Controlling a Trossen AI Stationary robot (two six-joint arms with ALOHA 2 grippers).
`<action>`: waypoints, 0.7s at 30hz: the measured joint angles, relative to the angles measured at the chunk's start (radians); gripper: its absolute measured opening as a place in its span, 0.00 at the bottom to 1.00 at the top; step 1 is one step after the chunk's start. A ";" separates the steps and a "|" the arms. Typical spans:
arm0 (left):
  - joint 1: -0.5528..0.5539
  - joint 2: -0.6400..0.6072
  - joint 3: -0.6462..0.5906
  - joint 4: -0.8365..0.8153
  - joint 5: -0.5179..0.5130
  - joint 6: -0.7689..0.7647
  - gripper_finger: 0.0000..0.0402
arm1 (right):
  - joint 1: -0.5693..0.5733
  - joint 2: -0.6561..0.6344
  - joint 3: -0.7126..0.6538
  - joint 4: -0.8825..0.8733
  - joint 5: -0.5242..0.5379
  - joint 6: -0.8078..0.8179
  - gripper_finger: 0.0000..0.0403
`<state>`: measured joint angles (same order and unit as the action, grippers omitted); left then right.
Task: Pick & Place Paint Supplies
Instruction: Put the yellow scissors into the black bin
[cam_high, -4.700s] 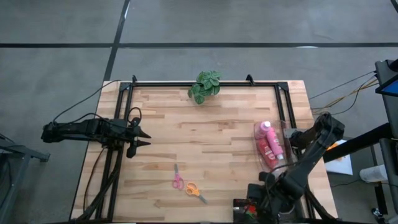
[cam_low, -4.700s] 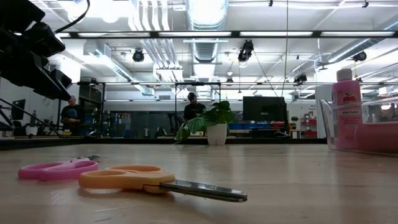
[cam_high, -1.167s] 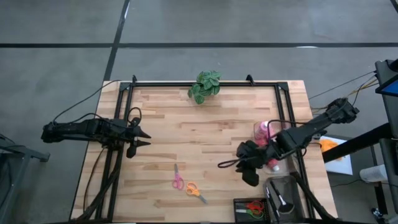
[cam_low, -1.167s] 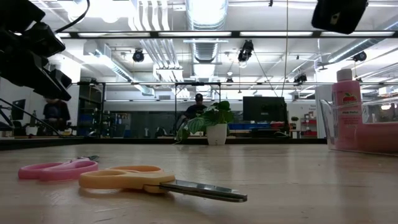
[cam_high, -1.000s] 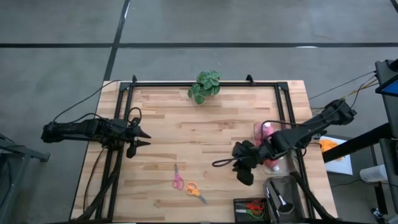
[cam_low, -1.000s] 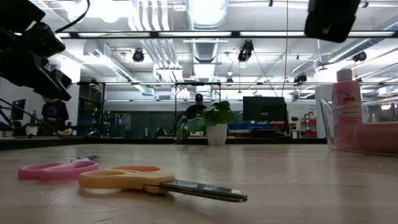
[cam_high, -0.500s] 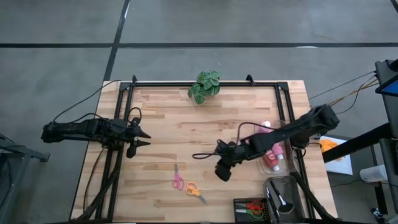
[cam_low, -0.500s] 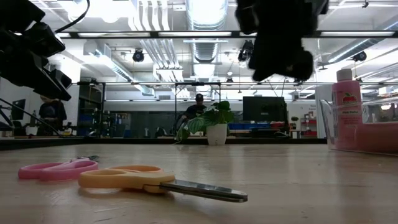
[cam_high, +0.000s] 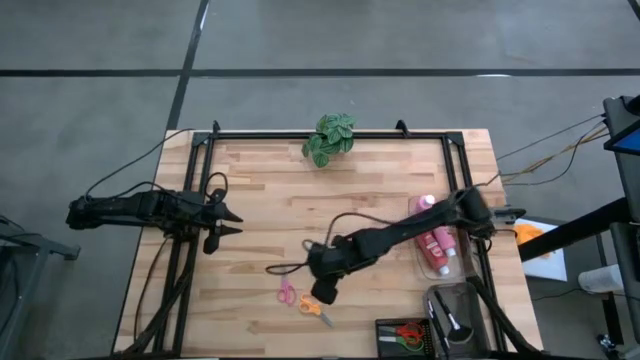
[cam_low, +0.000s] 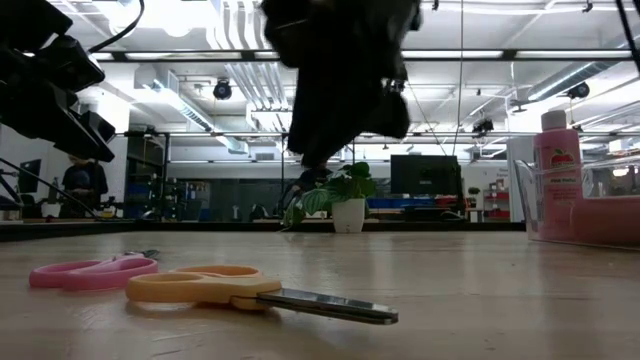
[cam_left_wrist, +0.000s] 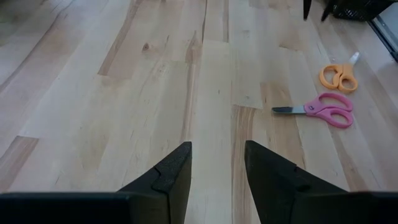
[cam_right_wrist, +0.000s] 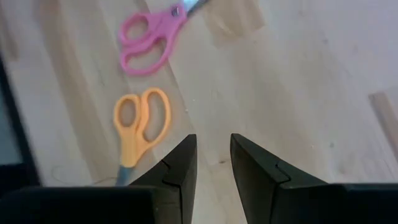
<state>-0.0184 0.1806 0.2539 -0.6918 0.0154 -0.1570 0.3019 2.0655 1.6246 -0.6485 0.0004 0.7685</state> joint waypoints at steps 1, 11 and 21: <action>0.000 0.000 0.000 0.000 0.000 0.000 0.37 | 0.001 0.034 0.040 -0.032 -0.001 -0.017 0.24; 0.000 0.000 0.000 0.000 0.000 0.000 0.37 | 0.013 0.281 0.385 -0.191 -0.046 -0.142 0.24; 0.000 0.000 0.000 0.000 0.000 0.000 0.37 | 0.042 0.391 0.484 -0.235 -0.033 -0.178 0.24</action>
<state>-0.0185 0.1806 0.2543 -0.6922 0.0154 -0.1570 0.3437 2.4568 2.1082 -0.8836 -0.0321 0.5902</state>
